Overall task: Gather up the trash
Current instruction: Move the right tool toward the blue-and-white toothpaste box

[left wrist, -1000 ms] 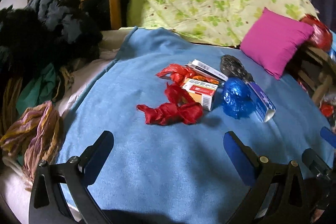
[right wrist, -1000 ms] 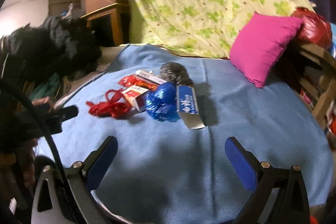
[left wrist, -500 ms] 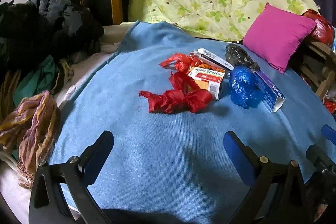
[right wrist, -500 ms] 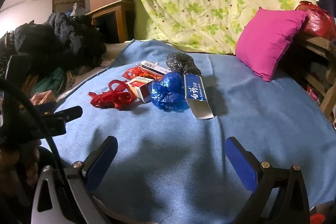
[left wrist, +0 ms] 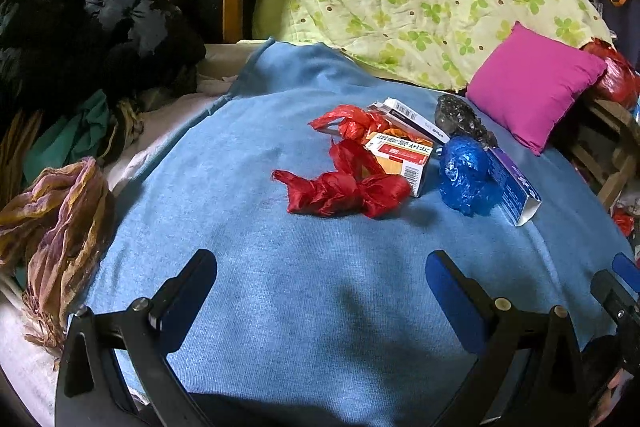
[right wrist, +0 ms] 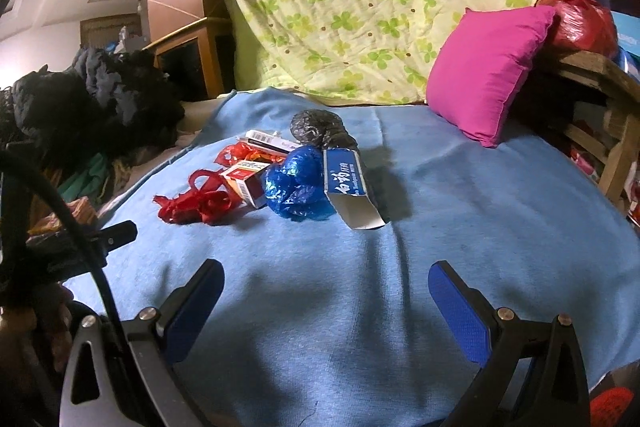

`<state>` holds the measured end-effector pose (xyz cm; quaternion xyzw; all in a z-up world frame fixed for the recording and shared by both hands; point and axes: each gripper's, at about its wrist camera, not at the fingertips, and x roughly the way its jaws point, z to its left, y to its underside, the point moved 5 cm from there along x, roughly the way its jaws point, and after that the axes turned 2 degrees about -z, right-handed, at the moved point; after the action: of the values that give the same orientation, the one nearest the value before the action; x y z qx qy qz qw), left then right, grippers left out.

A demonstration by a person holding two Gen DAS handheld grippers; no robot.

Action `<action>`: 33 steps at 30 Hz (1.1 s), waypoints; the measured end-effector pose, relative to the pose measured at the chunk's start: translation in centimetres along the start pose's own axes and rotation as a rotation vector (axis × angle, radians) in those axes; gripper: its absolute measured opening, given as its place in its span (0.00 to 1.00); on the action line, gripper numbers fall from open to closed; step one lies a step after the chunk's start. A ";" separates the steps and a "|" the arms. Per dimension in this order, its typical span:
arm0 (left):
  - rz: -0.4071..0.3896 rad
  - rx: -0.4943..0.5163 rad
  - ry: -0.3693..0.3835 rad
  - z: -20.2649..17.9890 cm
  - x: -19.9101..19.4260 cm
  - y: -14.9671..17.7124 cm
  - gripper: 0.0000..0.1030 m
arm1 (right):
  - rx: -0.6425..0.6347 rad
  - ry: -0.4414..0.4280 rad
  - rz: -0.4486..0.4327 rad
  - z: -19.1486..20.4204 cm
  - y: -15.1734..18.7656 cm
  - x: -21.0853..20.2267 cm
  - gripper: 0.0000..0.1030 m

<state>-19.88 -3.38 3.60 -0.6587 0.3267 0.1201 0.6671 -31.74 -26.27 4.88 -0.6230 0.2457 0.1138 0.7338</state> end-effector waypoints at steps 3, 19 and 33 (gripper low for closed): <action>-0.006 0.012 0.000 -0.2 -0.2 0.0 1.00 | 0.003 0.006 -0.006 -0.1 0.0 0.0 1.00; -0.023 0.036 -0.006 -0.6 -0.5 0.0 1.00 | 0.005 0.021 -0.017 -0.4 0.1 -0.3 1.00; -0.018 0.055 0.007 -1.0 -0.3 0.1 1.00 | 0.041 -0.005 0.037 -0.6 0.1 0.4 1.00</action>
<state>-20.42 -4.22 3.80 -0.6434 0.3263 0.1025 0.6849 -31.58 -26.88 4.50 -0.6028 0.2576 0.1236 0.7450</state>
